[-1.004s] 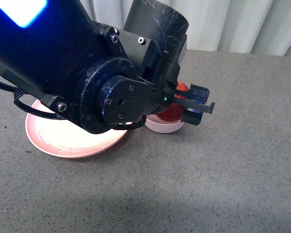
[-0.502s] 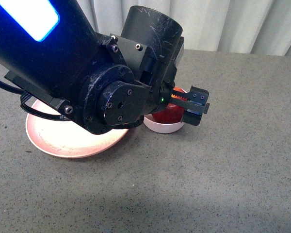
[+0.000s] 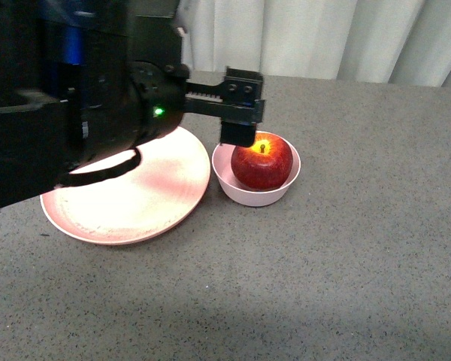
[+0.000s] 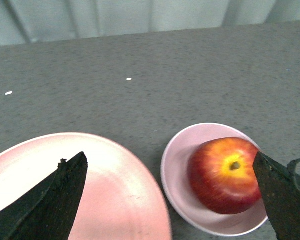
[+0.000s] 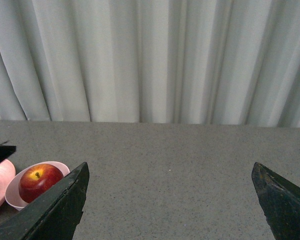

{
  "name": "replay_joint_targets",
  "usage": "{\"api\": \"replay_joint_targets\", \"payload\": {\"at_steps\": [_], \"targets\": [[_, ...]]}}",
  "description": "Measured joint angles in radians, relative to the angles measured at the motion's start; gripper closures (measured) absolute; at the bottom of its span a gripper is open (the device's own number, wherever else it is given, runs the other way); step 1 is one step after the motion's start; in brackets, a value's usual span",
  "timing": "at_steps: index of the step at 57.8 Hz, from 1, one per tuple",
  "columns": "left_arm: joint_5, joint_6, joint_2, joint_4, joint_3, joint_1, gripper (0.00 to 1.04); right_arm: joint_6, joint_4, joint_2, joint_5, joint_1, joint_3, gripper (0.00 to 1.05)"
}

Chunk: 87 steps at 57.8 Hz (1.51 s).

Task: Move apple from plate to bowl

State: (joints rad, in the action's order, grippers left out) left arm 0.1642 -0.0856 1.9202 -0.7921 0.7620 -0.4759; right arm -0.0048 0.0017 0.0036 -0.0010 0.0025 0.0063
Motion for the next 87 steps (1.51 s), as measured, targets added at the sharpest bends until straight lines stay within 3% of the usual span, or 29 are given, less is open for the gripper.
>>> {"api": "replay_joint_targets", "payload": {"at_steps": [9,12,14,16,22,36,49,56,68,72,87], "targets": [[0.014,0.003,-0.031,-0.013,-0.052,0.012,0.07,0.000,0.000,0.000,-0.001,0.000,0.000,0.09],[0.079,0.025,-0.013,-0.111,-0.073,0.009,0.12,0.000,0.000,0.000,0.000,0.000,0.000,0.09],[0.186,0.041,0.001,-0.269,-0.117,0.010,0.19,0.000,0.000,0.000,-0.001,0.000,0.000,0.09],[0.222,0.052,0.001,-0.372,-0.161,0.018,0.24,0.000,0.000,0.000,-0.001,0.000,0.000,0.09],[0.216,0.065,-0.082,-0.566,-0.305,0.079,0.44,0.000,0.000,0.000,0.003,0.000,0.000,0.09],[0.078,0.073,-0.396,-0.520,-0.566,0.231,1.01,0.000,0.000,0.000,-0.001,0.000,0.000,0.09],[-0.011,0.078,-0.669,-0.360,-0.684,0.320,1.01,0.000,0.000,0.000,-0.001,0.000,0.000,0.09],[-0.038,0.078,-0.831,-0.193,-0.690,0.347,1.01,0.000,0.000,0.000,0.000,0.000,0.000,0.09],[-0.075,0.078,-1.023,-0.054,-0.722,0.382,1.01,0.000,0.000,0.000,0.000,0.000,0.000,0.09],[-0.146,0.079,-1.081,-0.002,-0.733,0.435,1.01,0.000,0.000,0.000,0.000,0.000,0.000,0.09],[-0.164,0.078,-1.281,0.169,-0.742,0.473,1.01,0.000,0.000,0.000,0.000,0.000,0.000,0.09]]}}
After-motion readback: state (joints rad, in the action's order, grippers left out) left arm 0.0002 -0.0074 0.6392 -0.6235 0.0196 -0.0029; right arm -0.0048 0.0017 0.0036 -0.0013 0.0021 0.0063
